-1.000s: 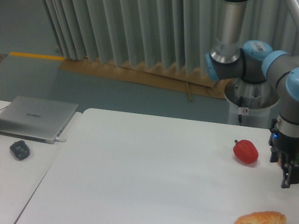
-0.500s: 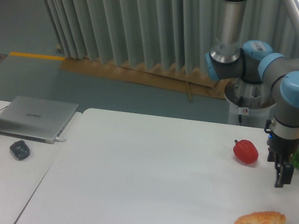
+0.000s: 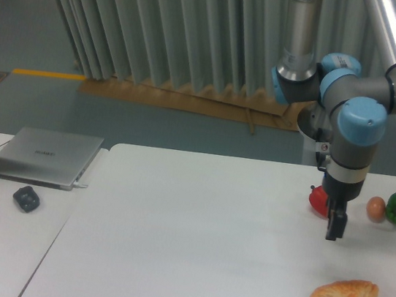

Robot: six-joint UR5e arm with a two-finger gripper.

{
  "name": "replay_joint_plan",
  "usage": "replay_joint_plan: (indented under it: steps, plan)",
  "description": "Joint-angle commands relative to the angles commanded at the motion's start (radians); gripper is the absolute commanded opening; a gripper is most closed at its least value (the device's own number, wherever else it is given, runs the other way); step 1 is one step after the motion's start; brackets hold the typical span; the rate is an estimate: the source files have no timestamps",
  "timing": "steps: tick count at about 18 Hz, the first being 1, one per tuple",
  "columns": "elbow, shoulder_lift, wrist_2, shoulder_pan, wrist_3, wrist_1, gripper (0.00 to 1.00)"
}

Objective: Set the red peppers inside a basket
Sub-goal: 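Lower the open gripper down over the red bell pepper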

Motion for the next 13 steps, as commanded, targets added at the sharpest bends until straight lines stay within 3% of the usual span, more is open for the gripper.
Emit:
replay_joint_plan:
  steps: [3,13]
  plan:
    - [-0.003,0.015,0.039,0.011,0.153,-0.071,1.00]
    - [-0.078,0.025,0.233,-0.041,0.247,-0.063,1.00]
